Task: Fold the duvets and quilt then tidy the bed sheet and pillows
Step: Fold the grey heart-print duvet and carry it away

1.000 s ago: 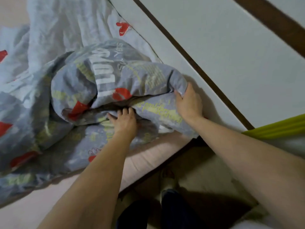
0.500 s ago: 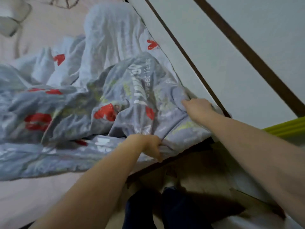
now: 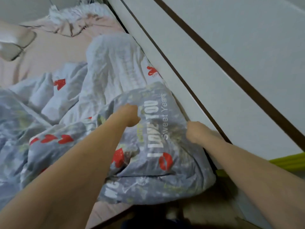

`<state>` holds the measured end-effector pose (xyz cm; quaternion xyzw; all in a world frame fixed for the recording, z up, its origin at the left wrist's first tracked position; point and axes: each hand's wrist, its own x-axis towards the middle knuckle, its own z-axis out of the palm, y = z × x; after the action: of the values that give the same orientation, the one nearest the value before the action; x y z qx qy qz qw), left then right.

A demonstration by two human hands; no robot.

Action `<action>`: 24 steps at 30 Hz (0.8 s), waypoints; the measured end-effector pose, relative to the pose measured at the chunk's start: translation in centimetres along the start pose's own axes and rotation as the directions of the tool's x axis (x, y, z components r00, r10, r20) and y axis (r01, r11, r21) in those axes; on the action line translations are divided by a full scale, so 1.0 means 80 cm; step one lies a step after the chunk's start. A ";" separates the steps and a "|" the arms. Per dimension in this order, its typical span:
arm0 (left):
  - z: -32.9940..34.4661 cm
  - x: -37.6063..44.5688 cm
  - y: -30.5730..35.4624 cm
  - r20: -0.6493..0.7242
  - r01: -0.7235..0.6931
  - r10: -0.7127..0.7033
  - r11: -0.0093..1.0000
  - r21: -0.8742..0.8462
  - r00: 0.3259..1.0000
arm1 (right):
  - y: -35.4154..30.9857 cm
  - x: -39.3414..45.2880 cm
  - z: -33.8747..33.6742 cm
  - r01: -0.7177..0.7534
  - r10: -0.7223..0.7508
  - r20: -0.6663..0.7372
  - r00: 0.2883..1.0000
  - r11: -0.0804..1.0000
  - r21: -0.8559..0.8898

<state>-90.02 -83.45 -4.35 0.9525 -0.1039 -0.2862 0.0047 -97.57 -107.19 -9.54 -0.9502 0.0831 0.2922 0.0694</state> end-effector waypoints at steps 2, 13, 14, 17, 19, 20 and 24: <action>-0.001 0.027 -0.004 -0.041 0.011 -0.011 1.000 -0.003 0.999 | -0.029 0.031 -0.012 0.050 -0.042 -0.065 0.997 0.992 0.115; 0.028 0.180 -0.096 -0.146 0.145 -0.173 0.972 -0.182 0.974 | -0.117 0.215 -0.046 -0.072 0.130 -0.113 0.985 0.906 0.417; 0.033 0.192 -0.097 -0.103 0.177 -0.200 0.964 -0.200 0.974 | -0.121 0.227 -0.050 -0.104 0.160 -0.092 0.983 0.893 0.438; 0.053 0.222 -0.104 0.022 0.210 -0.212 0.939 -0.274 0.977 | -0.128 0.252 -0.048 -0.161 0.188 -0.010 0.982 0.866 0.473; 0.054 0.227 -0.098 -0.118 0.078 -0.124 0.937 -0.339 0.985 | -0.122 0.260 -0.042 -0.028 0.127 -0.190 0.974 0.893 0.450; 0.051 0.231 -0.087 -0.259 -0.020 -0.075 0.937 -0.348 0.963 | -0.115 0.262 -0.038 0.040 0.120 -0.338 0.934 0.902 0.431; 0.026 0.266 -0.035 -0.535 -0.190 0.121 0.979 -0.075 0.836 | -0.081 0.267 -0.030 0.061 0.188 -0.571 0.799 0.920 0.387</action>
<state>-73.29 -84.90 -17.89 0.9805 -0.1578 -0.0185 0.1161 -77.59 -103.80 -19.13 -0.9571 0.1890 -0.0425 0.2154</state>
